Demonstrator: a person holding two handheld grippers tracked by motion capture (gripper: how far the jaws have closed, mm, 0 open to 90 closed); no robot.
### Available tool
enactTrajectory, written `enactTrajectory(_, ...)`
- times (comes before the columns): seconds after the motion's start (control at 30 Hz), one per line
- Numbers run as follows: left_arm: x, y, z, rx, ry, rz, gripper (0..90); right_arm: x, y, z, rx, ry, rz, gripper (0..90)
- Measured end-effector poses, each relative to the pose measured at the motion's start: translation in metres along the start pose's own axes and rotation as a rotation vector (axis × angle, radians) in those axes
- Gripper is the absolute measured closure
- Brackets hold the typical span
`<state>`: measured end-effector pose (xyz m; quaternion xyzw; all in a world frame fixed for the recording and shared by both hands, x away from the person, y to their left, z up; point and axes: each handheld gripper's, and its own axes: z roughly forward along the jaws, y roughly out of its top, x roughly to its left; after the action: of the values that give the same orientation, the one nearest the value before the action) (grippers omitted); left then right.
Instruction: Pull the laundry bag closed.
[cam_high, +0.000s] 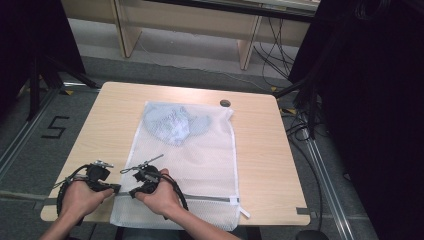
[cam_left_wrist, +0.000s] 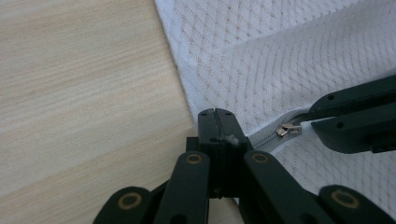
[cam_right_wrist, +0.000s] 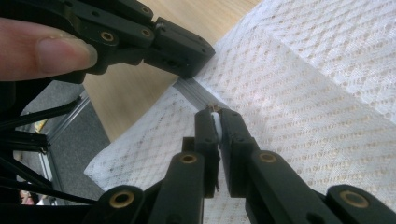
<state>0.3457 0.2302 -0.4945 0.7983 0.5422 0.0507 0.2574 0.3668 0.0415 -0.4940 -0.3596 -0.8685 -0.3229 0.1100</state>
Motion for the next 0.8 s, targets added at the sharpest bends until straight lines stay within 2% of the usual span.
enactTrajectory(0.1,-0.0001,0.0001,0.0001,0.0,0.001,0.001,89.9,0.0002,-0.0011,-0.001,0.01,-0.011,0.029,86.9)
enactTrajectory(0.17,0.0006,0.0003,0.0001,0.0,-0.001,0.002,89.9,-0.0023,-0.0016,-0.002,0.016,-0.025,-0.006,86.9)
enactTrajectory(0.2,0.0007,0.0004,-0.0001,0.003,-0.002,-0.001,89.9,-0.0023,-0.0016,-0.0027,0.014,-0.025,-0.002,86.9)
enactTrajectory(0.23,0.0008,0.0006,-0.0001,0.004,-0.003,-0.001,89.9,-0.0014,-0.001,-0.0024,-0.005,0.0,0.007,86.9)
enactTrajectory(0.33,0.0009,0.0005,-0.0003,0.006,-0.003,0.0,89.9,-0.0012,-0.0009,-0.0032,-0.004,-0.005,0.014,86.9)
enactTrajectory(0.37,0.0006,0.0003,0.0005,-0.004,-0.003,-0.013,89.9,-0.0012,-0.0009,-0.0034,-0.005,-0.015,0.011,86.9)
enactTrajectory(0.43,0.0015,0.0003,-0.0003,0.005,-0.006,-0.007,89.9,-0.0015,-0.0011,-0.0037,0.003,-0.028,0.016,86.9)
enactTrajectory(0.47,0.0007,0.0003,0.0,0.002,-0.002,-0.008,89.9,-0.0023,-0.0014,-0.0034,-0.006,-0.019,0.0,86.9)
enactTrajectory(0.57,0.0003,0.0005,0.0001,0.002,0.0,-0.004,89.9,-0.0021,-0.0014,-0.0041,-0.006,-0.009,-0.004,86.9)
enactTrajectory(0.6,0.0007,0.0007,-0.0003,0.007,-0.001,-0.002,89.9,-0.0017,-0.0013,-0.004,-0.004,0.007,-0.002,86.9)
enactTrajectory(0.63,0.0,0.0002,0.0011,-0.01,0.004,-0.02,89.9,-0.0017,-0.0011,-0.0036,-0.008,0.004,-0.007,86.9)
enactTrajectory(0.7,0.0012,0.0002,-0.0002,0.004,-0.004,-0.006,89.9,-0.0015,-0.0008,-0.004,-0.007,-0.012,-0.007,86.9)
enactTrajectory(0.73,0.0013,0.0004,-0.0004,0.007,-0.004,-0.003,89.9,-0.0022,-0.0004,-0.0044,-0.002,-0.007,-0.008,86.9)
enactTrajectory(0.77,0.0002,0.0001,0.001,-0.009,0.003,-0.017,89.9,-0.0021,-0.0004,-0.0045,-0.003,-0.011,-0.01,86.9)
enactTrajectory(0.8,0.0003,0.0003,0.0015,-0.01,0.007,-0.018,89.9,-0.0018,-0.0005,-0.0039,0.002,0.008,0.001,86.9)
